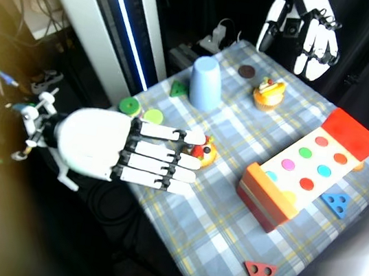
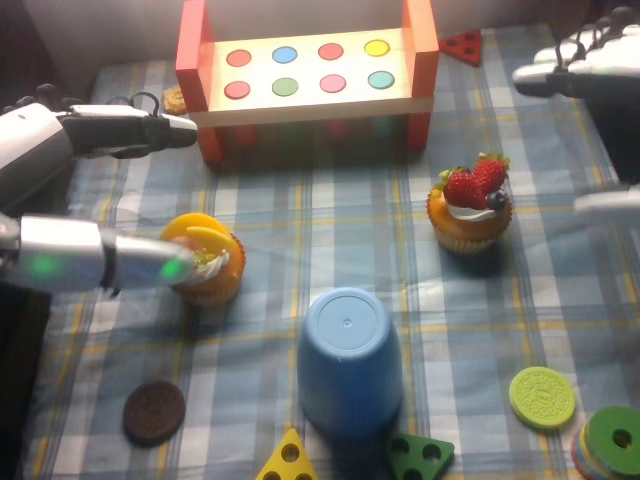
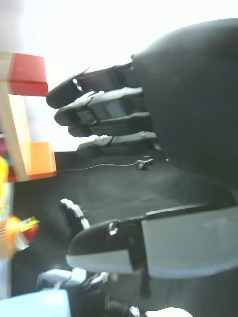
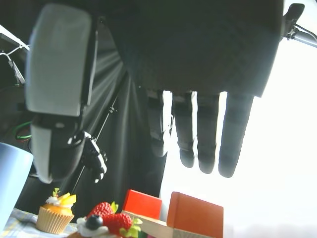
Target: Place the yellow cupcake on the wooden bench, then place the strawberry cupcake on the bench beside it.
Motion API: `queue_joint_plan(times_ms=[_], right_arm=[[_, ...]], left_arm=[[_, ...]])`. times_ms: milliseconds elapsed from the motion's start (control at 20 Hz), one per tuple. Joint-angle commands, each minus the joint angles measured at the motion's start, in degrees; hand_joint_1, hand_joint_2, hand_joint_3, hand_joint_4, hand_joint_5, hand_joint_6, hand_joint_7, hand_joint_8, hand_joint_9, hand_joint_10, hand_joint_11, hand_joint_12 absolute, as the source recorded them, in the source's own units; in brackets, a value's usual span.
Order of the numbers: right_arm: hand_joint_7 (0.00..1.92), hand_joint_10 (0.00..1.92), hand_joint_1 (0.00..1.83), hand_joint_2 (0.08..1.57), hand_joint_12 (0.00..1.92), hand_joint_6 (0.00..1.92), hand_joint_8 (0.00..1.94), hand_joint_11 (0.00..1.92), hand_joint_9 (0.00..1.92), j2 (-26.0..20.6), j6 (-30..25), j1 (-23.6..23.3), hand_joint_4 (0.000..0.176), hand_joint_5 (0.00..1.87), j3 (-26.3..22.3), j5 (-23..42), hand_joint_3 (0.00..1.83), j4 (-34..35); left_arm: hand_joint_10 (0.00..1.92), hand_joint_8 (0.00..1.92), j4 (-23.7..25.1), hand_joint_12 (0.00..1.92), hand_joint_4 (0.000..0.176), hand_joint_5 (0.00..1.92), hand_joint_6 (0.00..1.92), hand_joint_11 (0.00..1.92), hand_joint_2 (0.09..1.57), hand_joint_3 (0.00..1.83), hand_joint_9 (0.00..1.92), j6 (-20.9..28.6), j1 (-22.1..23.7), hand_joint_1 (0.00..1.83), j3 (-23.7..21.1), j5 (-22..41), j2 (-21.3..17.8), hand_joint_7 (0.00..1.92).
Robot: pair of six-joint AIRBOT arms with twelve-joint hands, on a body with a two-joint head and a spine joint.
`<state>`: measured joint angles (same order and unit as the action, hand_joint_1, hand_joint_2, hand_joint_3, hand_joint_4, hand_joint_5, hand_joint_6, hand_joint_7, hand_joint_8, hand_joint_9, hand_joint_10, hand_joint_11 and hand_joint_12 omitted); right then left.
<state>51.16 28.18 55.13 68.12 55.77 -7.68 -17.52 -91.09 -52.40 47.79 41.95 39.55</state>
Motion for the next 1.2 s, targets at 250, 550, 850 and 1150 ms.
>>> queue_joint_plan(times_ms=[250,550,850,1150], right_arm=[[0.43,0.00,0.64,1.19,0.75,0.00,0.00,0.10,0.40,-0.19,-0.24,-0.95,0.011,0.44,0.13,6.48,0.00,1.25],[0.46,0.00,0.64,1.20,0.57,0.00,0.00,0.18,0.41,-0.20,-0.24,-1.02,0.000,0.44,0.16,6.16,0.00,0.94],[0.49,0.01,0.64,1.20,0.52,0.00,0.01,0.22,0.44,-0.20,-0.24,-1.03,0.000,0.47,0.22,5.85,0.00,0.74],[0.52,0.01,0.63,1.22,0.54,0.00,0.00,0.24,0.48,-0.20,-0.24,-1.02,0.000,0.50,0.27,5.78,0.00,0.62]], left_arm=[[0.00,0.00,-4.68,0.68,0.176,0.28,0.00,0.00,0.80,0.00,0.37,-10.29,4.12,0.57,2.97,-2.82,4.50,0.37],[0.02,0.01,-9.46,0.78,0.158,0.39,0.00,0.00,0.84,0.00,0.56,-22.48,5.98,0.72,4.41,-9.14,7.36,0.61],[0.02,0.01,-11.06,0.67,0.150,0.45,0.01,0.00,0.91,0.00,0.62,-22.81,6.15,0.75,6.21,-10.64,9.32,0.70],[0.04,0.03,-12.88,0.75,0.037,0.85,0.01,0.00,1.01,0.00,0.88,-22.81,6.37,0.91,7.63,-10.50,11.19,1.00]])
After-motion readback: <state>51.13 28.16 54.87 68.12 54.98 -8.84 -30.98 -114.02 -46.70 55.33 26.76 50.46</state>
